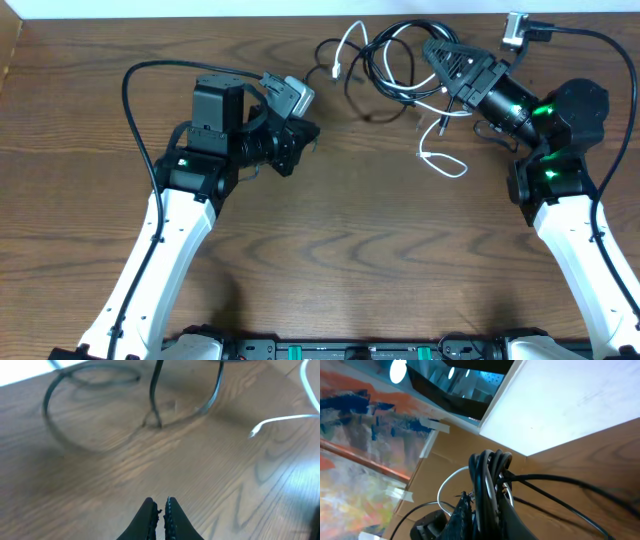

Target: Untangle cables

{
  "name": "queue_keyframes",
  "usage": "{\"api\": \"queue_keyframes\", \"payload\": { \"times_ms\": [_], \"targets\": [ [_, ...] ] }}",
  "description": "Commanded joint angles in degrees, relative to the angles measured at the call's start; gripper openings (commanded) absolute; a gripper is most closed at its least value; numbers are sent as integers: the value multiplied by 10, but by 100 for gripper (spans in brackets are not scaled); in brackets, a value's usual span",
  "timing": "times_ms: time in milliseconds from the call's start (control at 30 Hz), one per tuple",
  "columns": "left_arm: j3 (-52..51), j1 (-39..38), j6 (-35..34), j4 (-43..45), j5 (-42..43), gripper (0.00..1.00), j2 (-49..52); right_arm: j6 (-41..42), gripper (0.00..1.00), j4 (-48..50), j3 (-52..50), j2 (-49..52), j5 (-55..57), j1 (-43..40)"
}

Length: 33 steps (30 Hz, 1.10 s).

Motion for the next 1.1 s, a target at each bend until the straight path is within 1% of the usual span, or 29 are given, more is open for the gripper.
{"api": "queue_keyframes", "payload": {
  "times_ms": [0, 133, 167, 200, 233, 300, 433, 533, 667, 867, 1067],
  "targets": [
    [5, -1, 6, -10, -29, 8, 3, -23, 1, 5, 5, -13, 5, -2],
    [5, -1, 5, 10, -29, 8, 3, -17, 1, 5, 5, -13, -16, -2],
    [5, -1, 5, 16, -29, 17, 3, -10, 1, 5, 5, -13, -22, -2],
    [5, -1, 5, 25, -29, 32, 3, 0, 1, 5, 5, -13, -28, -1],
    [5, -1, 5, 38, -29, 42, 3, 5, 1, 5, 5, -13, -38, 0],
    [5, -1, 5, 58, -29, 48, 3, 8, 1, 5, 5, -13, -52, 0],
    [5, -1, 3, 100, -29, 49, 3, 6, 1, 0, 5, -13, -77, 0],
    [5, -1, 3, 127, -29, 49, 3, -5, 1, -22, 5, -13, -88, 0],
    [5, -1, 3, 165, -29, 49, 3, -7, 1, -40, 5, -13, -128, 0],
    [5, -1, 3, 176, -33, 49, 3, -6, 1, -40, 5, -13, -179, 5],
    [5, -1, 3, 175, -66, 49, 3, -16, 1, -40, 5, -13, -195, 25]
  ]
}}
